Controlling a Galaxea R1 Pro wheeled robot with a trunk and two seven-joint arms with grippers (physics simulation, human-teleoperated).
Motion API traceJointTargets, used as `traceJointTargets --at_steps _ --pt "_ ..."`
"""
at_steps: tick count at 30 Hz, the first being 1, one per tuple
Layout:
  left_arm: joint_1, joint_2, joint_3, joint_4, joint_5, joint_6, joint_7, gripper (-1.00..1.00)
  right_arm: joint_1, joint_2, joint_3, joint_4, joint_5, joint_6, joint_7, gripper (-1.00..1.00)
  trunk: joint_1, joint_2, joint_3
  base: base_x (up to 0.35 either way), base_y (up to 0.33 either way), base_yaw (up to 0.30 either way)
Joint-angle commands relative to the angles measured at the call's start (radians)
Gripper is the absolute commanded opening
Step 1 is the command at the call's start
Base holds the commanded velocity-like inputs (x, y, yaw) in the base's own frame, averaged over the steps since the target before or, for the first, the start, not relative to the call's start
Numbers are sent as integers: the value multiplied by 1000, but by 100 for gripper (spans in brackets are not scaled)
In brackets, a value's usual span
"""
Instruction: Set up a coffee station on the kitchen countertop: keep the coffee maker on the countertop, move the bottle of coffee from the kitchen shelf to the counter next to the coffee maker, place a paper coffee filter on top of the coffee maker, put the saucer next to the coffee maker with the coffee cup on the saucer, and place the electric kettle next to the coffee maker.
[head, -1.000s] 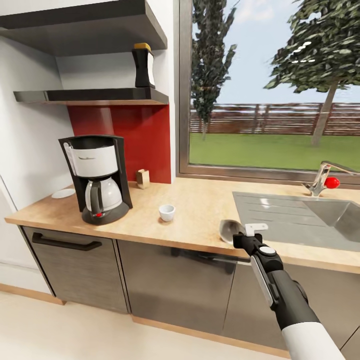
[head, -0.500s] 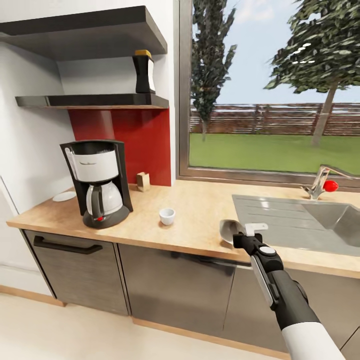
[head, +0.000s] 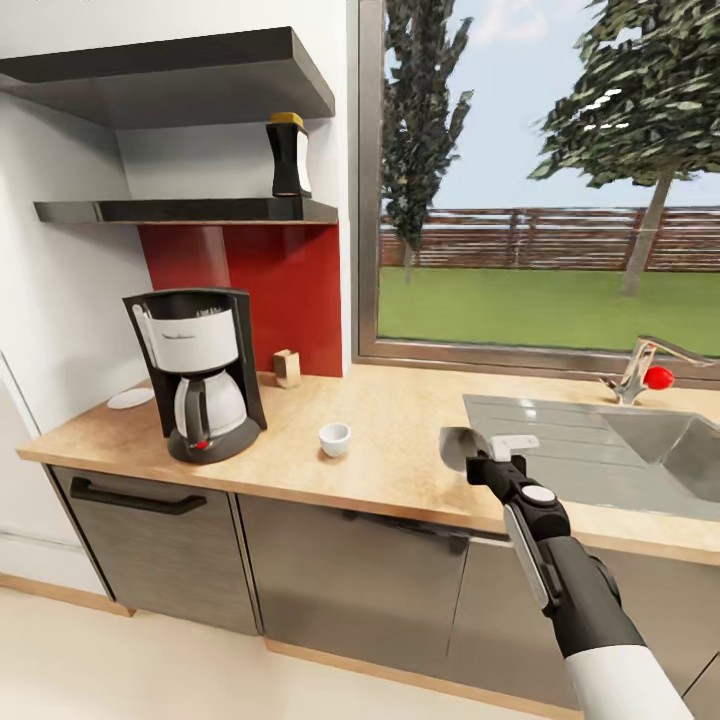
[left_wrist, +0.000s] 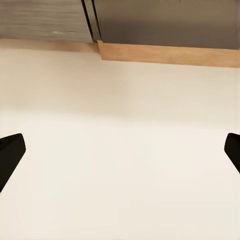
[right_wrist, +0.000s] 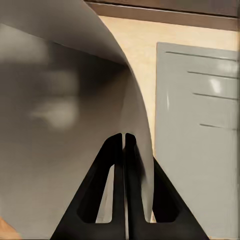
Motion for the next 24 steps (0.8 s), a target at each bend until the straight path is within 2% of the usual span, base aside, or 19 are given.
traceJointTargets --at_steps 1,8,9,11,24 --pt "-1 0 0 0 -7 -3 0 100 -1 -1 3 -8 -1 6 -5 -100 -4 7 2 0 0 0" --pt "-1 0 0 0 -6 -3 0 100 -1 -1 -2 -66 -1 6 -5 -100 -31 56 24 0 0 0" --pt "0 0 0 0 -6 -3 0 100 -1 -2 -10 -106 -1 6 -5 -100 -35 63 27 0 0 0" --pt "-1 0 0 0 -6 -3 0 100 0 -2 -19 -123 -1 6 -5 -100 -42 77 33 0 0 0" --pt "-1 0 0 1 -5 -2 3 100 15 4 -25 -122 -8 1 -4 -100 -92 168 82 0 0 0"
